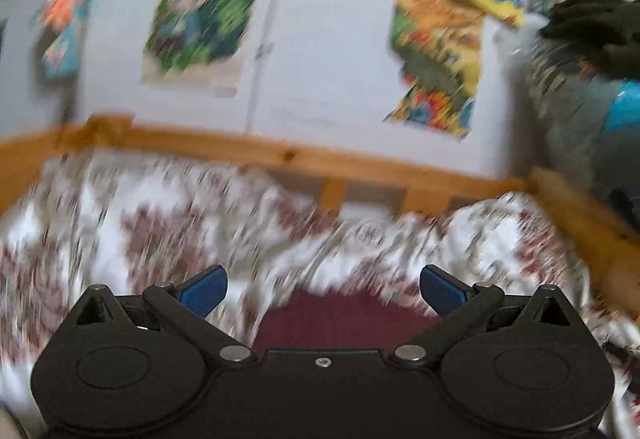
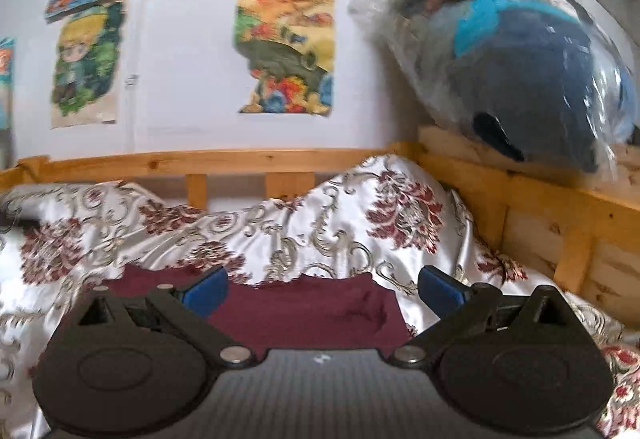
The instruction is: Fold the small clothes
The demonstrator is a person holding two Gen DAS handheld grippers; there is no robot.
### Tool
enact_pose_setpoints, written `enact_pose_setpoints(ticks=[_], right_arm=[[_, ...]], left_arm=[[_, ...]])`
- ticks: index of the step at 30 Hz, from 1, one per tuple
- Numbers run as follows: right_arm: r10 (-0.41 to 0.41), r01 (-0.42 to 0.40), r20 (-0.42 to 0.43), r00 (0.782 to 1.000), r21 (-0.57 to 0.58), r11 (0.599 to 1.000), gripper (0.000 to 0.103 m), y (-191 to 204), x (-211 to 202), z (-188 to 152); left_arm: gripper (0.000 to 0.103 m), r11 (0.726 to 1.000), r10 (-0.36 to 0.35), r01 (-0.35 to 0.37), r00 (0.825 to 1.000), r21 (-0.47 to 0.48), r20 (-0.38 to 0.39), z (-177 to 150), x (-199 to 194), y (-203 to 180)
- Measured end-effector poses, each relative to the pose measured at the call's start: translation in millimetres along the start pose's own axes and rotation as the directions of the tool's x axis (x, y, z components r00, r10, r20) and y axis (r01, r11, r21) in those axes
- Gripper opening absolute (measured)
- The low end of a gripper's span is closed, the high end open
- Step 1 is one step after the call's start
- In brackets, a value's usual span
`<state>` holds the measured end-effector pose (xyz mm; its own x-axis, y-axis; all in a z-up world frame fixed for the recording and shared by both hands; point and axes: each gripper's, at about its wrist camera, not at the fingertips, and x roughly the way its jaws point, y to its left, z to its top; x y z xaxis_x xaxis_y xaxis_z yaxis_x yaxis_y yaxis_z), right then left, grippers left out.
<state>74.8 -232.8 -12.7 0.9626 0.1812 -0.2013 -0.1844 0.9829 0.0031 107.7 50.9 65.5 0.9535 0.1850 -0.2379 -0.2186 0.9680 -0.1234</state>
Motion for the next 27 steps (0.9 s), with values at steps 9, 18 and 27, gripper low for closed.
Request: enact_pose_setpoints(ticks=[9, 18, 27], right_arm=[[-0.047, 0.050, -0.063, 0.997, 0.048, 0.998, 0.103, -7, 21, -5], [-0.027, 0.035, -0.191, 0.981, 0.035, 0.999, 0.103, -5, 48, -23], [0.069, -0.096, -0.317, 0.946, -0.068, 0.993, 0.103, 25, 80, -45]], left_arm=[[0.102, 1.000, -0.025, 0.026, 0.996, 0.008, -0.086, 38, -12, -34], [0.102, 0.995, -0.063, 0.028, 0.918, -0.093, -0.392, -68, 39, -15], [0.102, 0.921, -0.093, -0.127, 0.846, -0.369, -0.525, -114, 79, 28]])
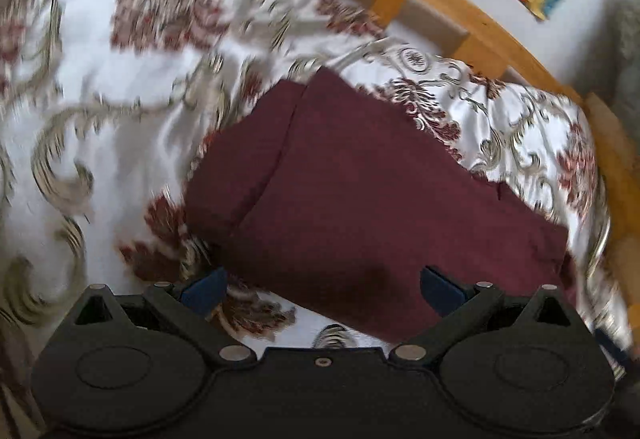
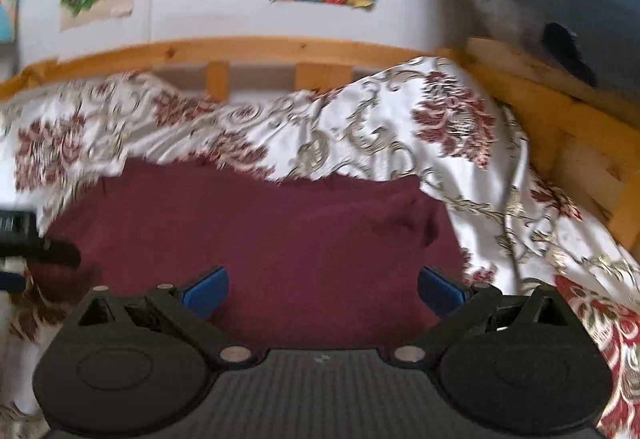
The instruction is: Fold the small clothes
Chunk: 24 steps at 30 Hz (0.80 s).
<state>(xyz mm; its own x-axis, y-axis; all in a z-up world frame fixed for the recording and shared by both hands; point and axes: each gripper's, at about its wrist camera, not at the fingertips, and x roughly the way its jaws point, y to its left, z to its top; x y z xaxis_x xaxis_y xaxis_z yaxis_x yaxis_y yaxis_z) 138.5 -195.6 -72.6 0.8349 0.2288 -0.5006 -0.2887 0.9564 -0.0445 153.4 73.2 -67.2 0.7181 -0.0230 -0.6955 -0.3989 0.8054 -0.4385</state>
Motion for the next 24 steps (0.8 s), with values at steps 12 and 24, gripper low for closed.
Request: enact_pose_setpoints(ticks=[12, 24], right_arm=[[-0.010, 0.013, 0.031, 0.999, -0.089, 0.996, 0.103, 20, 36, -8], [0.009, -0.012, -0.050, 0.999, -0.065, 0.998, 0.103, 23, 80, -25]], left_arm=[[0.102, 0.978, -0.016, 0.019, 1.000, -0.207, 0.017, -3, 29, 24], [0.102, 0.964, 0.036, 0.012, 0.984, -0.265, 0.176, -9, 43, 29]])
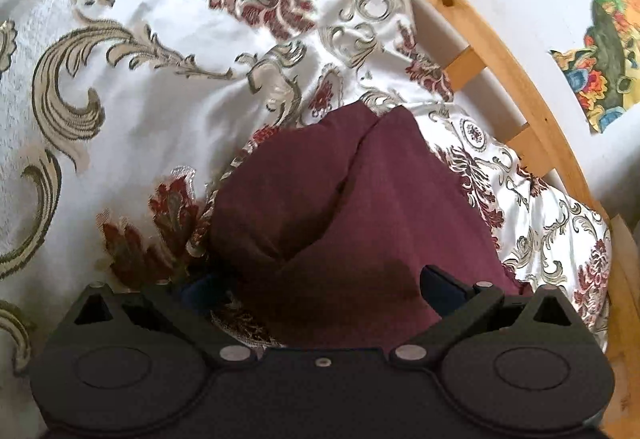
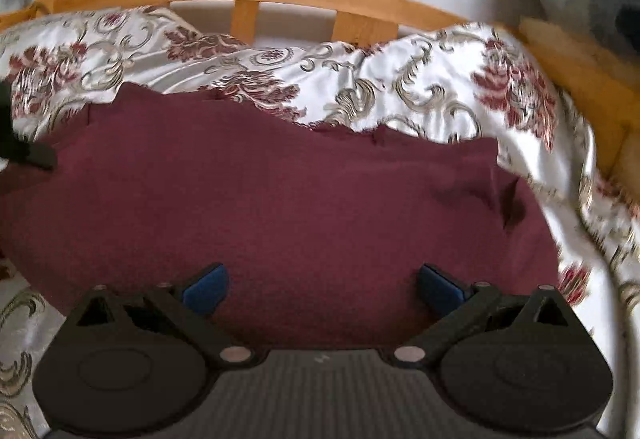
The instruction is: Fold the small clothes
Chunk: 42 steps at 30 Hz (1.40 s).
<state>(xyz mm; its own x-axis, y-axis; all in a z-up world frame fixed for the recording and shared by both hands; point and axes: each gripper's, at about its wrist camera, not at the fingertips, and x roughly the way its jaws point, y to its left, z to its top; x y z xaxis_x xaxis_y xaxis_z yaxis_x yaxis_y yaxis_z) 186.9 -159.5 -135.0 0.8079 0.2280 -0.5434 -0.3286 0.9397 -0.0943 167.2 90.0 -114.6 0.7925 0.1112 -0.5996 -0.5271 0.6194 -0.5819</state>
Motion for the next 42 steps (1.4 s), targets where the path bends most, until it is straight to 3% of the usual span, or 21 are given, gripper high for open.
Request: enact_pose_setpoints(ticks=[3, 8, 12, 15, 19, 22, 27, 29, 33, 36, 42], right_arm=[[-0.006, 0.006, 0.004, 1.000, -0.008, 1.000, 0.103, 1, -2, 0], [-0.006, 0.006, -0.003, 1.000, -0.002, 1.000, 0.103, 0, -1, 0], [-0.006, 0.006, -0.001, 1.000, -0.002, 1.000, 0.103, 0, -2, 0], [-0.008, 0.008, 0.006, 1.000, -0.003, 1.000, 0.103, 1, -2, -1], [-0.009, 0.009, 0.008, 1.000, -0.003, 1.000, 0.103, 1, -3, -1], [-0.010, 0.010, 0.008, 1.000, -0.004, 1.000, 0.103, 1, -3, -1], [-0.017, 0.017, 0.007, 1.000, -0.008, 1.000, 0.103, 3, -3, -1], [-0.022, 0.022, 0.006, 1.000, -0.011, 1.000, 0.103, 4, -3, -1], [-0.029, 0.029, -0.009, 1.000, -0.013, 0.999, 0.103, 4, -3, 2], [-0.034, 0.033, -0.040, 0.999, -0.006, 0.999, 0.103, 2, -7, 13], [-0.087, 0.087, 0.007, 0.996, 0.040, 0.995, 0.103, -21, -31, 38]], left_arm=[[0.102, 0.998, 0.018, -0.018, 1.000, 0.055, 0.008, -4, 0, -6], [0.102, 0.998, 0.013, -0.013, 1.000, 0.058, 0.001, -10, -11, -3], [0.102, 0.996, -0.013, 0.018, 0.998, 0.087, -0.060, -15, -9, -10], [0.102, 0.997, -0.070, 0.072, 0.995, 0.024, -0.073, -11, -6, -5], [0.096, 0.996, -0.071, 0.070, 0.997, -0.054, -0.028, -5, 0, 2], [0.084, 0.996, -0.032, 0.033, 0.999, -0.084, 0.013, 0, 4, 4], [0.048, 0.998, 0.033, -0.030, 0.998, -0.053, 0.056, -3, 0, 0], [0.042, 0.998, 0.030, -0.027, 0.998, -0.050, 0.062, -2, -2, -2], [0.027, 0.998, 0.027, -0.032, 0.994, 0.046, 0.104, 0, -13, -19], [0.024, 0.983, -0.002, -0.025, 0.989, 0.180, 0.148, 2, -22, -44], [0.020, 0.878, -0.167, 0.079, 0.975, 0.473, 0.148, 8, -34, -105]])
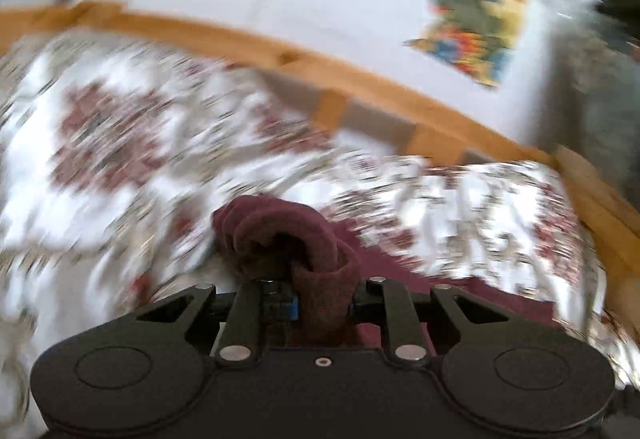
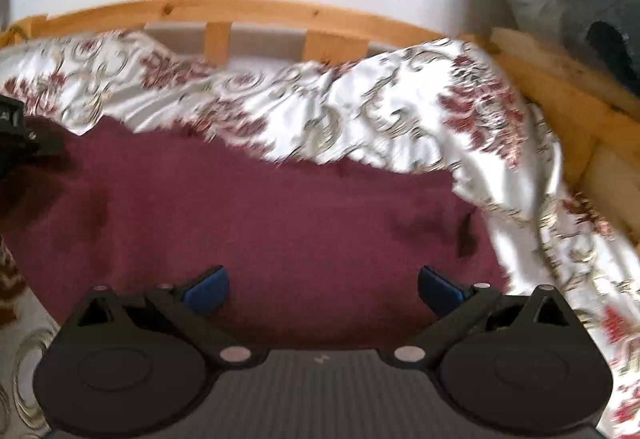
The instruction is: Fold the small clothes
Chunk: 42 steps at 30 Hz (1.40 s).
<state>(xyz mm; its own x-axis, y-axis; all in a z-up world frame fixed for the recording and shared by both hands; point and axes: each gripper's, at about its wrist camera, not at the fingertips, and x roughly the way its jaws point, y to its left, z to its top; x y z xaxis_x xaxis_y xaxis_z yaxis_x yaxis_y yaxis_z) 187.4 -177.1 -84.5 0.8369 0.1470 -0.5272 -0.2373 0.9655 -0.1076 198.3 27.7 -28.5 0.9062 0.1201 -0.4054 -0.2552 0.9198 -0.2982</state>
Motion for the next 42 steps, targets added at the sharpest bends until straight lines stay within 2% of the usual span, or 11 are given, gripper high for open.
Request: enact_pose_setpoints(ticks=[5, 11, 15, 20, 23, 26, 30, 35, 38, 40, 42], right_arm=[[-0.084, 0.083, 0.033, 0.996, 0.024, 0.996, 0.103, -49, -22, 19], [-0.182, 0.172, 0.047, 0.982, 0.165, 0.971, 0.103, -134, -38, 27], [-0.140, 0.133, 0.001, 0.990, 0.319, 0.939, 0.103, -180, -30, 17], [-0.010, 0.003, 0.011, 1.000, 0.494, 0.869, 0.103, -207, -19, 6], [0.136, -0.161, 0.087, 0.987, 0.621, 0.767, 0.102, -219, -16, -1], [0.232, -0.264, 0.142, 0.962, 0.690, 0.674, 0.099, -225, -8, -7], [0.288, -0.310, 0.156, 0.945, 0.712, 0.630, 0.087, -222, 3, -8], [0.350, -0.322, 0.098, 0.932, 0.671, 0.668, 0.064, -198, 18, -6], [0.370, -0.329, 0.078, 0.926, 0.645, 0.690, 0.064, -184, 25, -4], [0.374, -0.327, 0.065, 0.925, 0.637, 0.698, 0.064, -176, 30, -4], [0.381, -0.327, 0.056, 0.923, 0.637, 0.698, 0.064, -171, 36, -5]], left_arm=[[0.019, 0.971, -0.171, 0.173, 0.985, 0.164, -0.026, 19, 1, -54], [0.019, 0.852, -0.348, 0.385, 0.923, 0.356, -0.165, -3, 3, -132], [0.019, 0.776, -0.373, 0.463, 0.885, 0.428, -0.280, -41, 5, -164], [0.022, 0.744, -0.349, 0.484, 0.869, 0.460, -0.351, -71, 6, -170], [0.041, 0.724, -0.361, 0.508, 0.856, 0.467, -0.371, -71, 2, -171], [0.070, 0.695, -0.415, 0.579, 0.808, 0.427, -0.419, -64, -5, -166], [0.085, 0.653, -0.455, 0.637, 0.762, 0.410, -0.461, -53, -24, -155], [0.091, 0.637, -0.412, 0.616, 0.780, 0.464, -0.470, -42, -39, -130], [0.091, 0.633, -0.375, 0.577, 0.812, 0.516, -0.448, -43, -40, -112], [0.090, 0.650, -0.354, 0.541, 0.837, 0.534, -0.417, -48, -36, -99], [0.088, 0.683, -0.354, 0.531, 0.841, 0.502, -0.408, -52, -28, -86]])
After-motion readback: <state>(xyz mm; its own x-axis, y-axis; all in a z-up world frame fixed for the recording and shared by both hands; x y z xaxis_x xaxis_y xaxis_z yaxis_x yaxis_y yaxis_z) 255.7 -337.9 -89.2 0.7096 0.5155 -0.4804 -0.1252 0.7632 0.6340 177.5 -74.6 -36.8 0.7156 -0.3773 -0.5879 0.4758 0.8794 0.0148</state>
